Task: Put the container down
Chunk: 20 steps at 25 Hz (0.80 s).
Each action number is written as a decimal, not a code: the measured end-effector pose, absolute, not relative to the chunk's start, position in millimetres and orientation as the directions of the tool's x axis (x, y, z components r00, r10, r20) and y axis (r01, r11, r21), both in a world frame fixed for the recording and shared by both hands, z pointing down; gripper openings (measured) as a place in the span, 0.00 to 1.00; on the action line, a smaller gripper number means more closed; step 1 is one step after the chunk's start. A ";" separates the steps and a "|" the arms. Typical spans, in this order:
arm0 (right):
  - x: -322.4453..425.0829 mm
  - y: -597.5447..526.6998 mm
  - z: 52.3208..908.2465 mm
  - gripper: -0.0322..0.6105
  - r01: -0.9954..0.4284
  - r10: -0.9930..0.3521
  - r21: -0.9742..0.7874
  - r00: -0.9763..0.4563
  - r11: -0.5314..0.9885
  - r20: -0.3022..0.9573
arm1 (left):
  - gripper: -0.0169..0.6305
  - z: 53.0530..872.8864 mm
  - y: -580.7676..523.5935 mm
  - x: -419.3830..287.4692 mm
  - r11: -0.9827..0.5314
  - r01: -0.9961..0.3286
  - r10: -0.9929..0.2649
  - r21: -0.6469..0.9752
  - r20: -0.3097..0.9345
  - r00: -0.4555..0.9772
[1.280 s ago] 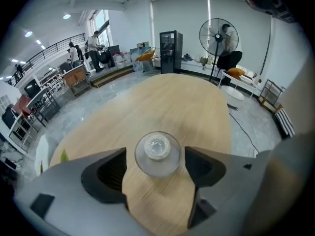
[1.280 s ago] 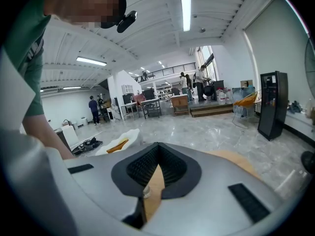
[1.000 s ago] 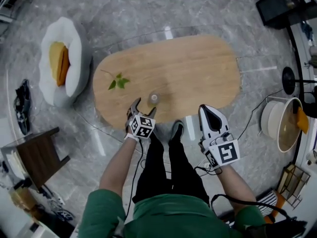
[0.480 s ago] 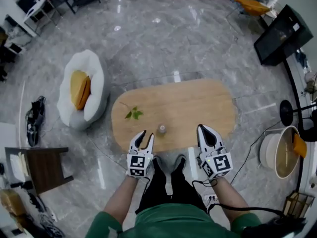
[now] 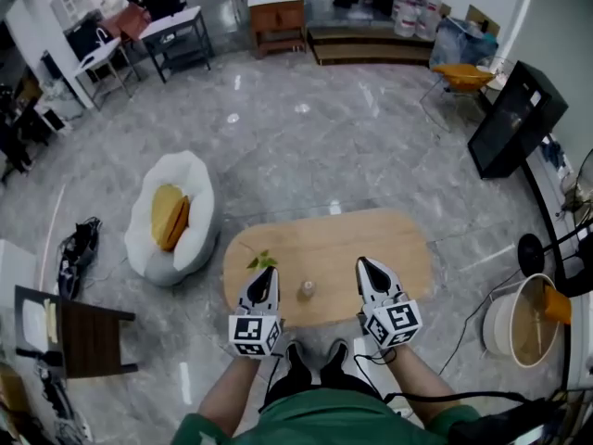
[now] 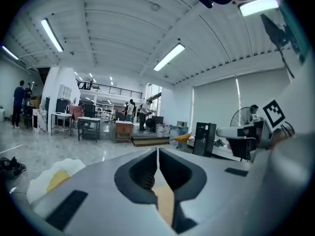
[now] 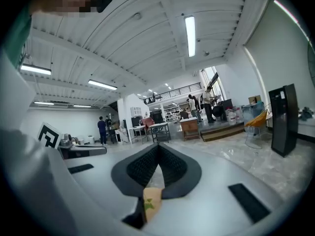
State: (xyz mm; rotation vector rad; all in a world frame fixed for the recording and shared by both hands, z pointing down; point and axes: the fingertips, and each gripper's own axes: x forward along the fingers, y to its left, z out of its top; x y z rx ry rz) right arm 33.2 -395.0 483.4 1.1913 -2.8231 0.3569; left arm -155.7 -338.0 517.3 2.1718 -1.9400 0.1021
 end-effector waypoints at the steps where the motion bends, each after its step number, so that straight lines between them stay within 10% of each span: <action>1: 30.3 -391.8 476.8 0.07 -0.706 -0.694 -0.186 -0.707 0.683 0.136 | 0.08 507.7 -336.6 -156.3 -0.097 -0.988 -0.975 0.122 0.190 0.119; 20: 15.2 -366.3 399.1 0.07 -0.648 -0.651 -0.141 -0.758 0.748 0.031 | 0.07 423.7 -336.3 -141.2 -0.125 -0.987 -0.988 0.103 0.081 0.133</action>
